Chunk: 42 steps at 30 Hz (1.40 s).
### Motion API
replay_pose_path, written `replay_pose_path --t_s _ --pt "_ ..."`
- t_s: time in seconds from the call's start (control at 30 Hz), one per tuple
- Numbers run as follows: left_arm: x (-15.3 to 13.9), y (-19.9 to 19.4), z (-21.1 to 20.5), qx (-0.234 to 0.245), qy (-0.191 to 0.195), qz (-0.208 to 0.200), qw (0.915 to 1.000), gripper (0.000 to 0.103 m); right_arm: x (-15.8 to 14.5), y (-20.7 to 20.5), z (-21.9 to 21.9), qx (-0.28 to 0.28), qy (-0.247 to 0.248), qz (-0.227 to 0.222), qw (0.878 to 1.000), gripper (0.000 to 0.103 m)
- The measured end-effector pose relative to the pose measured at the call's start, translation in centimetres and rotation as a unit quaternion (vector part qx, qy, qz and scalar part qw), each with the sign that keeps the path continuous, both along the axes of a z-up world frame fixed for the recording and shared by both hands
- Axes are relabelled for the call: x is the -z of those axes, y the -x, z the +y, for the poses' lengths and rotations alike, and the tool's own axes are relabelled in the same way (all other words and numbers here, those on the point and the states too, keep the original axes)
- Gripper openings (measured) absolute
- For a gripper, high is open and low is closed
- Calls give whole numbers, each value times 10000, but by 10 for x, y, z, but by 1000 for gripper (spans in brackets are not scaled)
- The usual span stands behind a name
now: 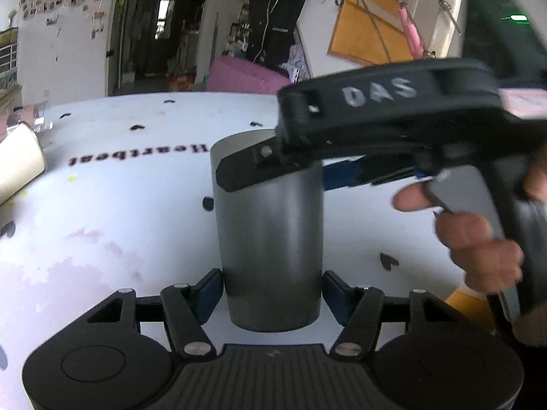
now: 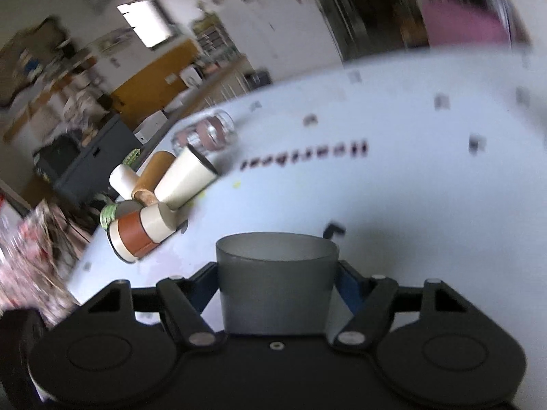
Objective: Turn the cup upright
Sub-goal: 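Open the left gripper and withdraw it from the grey cup, then lower the grey cup upright beside the stemmed glass and open the right gripper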
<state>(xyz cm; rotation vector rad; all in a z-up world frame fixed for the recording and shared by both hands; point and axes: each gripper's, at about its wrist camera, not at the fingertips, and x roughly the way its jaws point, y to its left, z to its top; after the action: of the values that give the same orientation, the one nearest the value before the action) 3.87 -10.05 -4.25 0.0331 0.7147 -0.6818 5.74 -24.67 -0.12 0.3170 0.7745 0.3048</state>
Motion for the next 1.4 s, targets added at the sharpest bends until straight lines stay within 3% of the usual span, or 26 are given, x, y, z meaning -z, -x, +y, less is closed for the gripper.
replay_pose_path --t_s 0.13,0.27,0.5,0.6,0.67,0.93,1.17,1.4 --pt "8 1 -4 70 108 -294 9995 64 -10 24 13 -91 729 -599 9955 74" --pt "22 5 -8 162 79 -475 9987 64 -8 40 26 -202 1254 -796 9887 75" --pt "28 9 -9 132 109 -712 9973 64 5 37 23 -385 1136 -656 9906 72" --pt "25 7 -5 -39 183 -778 9968 80 5 38 17 -285 1069 -876 9900 72" --pt "22 7 2 -179 268 -837 9960 86 4 37 10 -51 1297 -1187 9844 72" --pt "20 -3 11 -449 548 -668 9952 87 0 -13 -52 1376 1943 -1846 9536 72" --pt "21 -7 16 -590 599 -670 9942 87 11 -73 -113 2169 1994 -1614 9419 72" --pt "22 -8 22 -656 611 -685 9936 87 27 -88 -143 2486 1697 -1627 9396 72"
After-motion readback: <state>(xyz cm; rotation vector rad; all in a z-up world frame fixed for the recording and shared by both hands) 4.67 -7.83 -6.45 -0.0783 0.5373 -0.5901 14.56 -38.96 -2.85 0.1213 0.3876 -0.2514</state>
